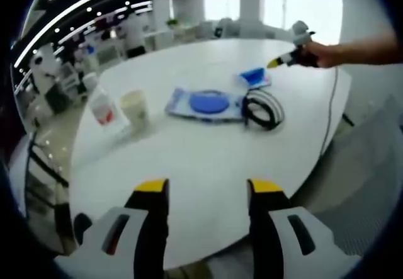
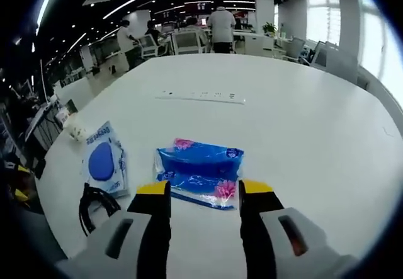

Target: Arrange the tabletop items into an orderly group along one side of the table until the central work area is clear of visible clutter.

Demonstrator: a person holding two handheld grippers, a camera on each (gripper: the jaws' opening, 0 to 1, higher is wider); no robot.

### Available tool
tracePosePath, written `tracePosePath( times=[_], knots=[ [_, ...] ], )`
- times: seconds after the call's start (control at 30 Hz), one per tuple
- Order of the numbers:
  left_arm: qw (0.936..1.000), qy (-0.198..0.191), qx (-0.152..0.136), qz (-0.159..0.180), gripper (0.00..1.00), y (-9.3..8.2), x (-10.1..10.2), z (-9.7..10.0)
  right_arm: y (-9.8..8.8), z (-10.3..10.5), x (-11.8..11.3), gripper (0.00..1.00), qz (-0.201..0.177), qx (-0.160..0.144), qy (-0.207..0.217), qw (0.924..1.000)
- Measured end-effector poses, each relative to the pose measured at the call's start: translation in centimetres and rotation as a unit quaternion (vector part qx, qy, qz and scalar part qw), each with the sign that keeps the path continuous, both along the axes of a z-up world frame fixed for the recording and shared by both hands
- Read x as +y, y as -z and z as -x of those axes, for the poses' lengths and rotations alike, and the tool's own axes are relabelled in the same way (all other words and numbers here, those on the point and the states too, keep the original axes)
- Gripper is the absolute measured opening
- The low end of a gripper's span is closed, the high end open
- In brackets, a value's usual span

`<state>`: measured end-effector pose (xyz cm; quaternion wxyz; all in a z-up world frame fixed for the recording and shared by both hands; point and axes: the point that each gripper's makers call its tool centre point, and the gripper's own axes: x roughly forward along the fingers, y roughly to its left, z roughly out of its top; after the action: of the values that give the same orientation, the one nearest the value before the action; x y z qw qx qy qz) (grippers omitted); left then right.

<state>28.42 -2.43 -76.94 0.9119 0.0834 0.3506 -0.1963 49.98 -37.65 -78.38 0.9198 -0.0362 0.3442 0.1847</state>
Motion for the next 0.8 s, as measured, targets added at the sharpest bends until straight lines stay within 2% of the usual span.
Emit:
tracePosePath(
  times=[0.33,0.8],
  knots=[
    [0.9999,0.003,-0.01,0.008,0.49,-0.4,-0.3,-0.1,-0.1,2.9,3.7,0.57,-0.007,0.008,-0.038,0.9992],
    [0.9997,0.006,-0.018,0.015,0.49,-0.8,-0.5,-0.2,0.4,6.1,7.5,0.62,-0.005,0.019,-0.075,0.997]
  ],
)
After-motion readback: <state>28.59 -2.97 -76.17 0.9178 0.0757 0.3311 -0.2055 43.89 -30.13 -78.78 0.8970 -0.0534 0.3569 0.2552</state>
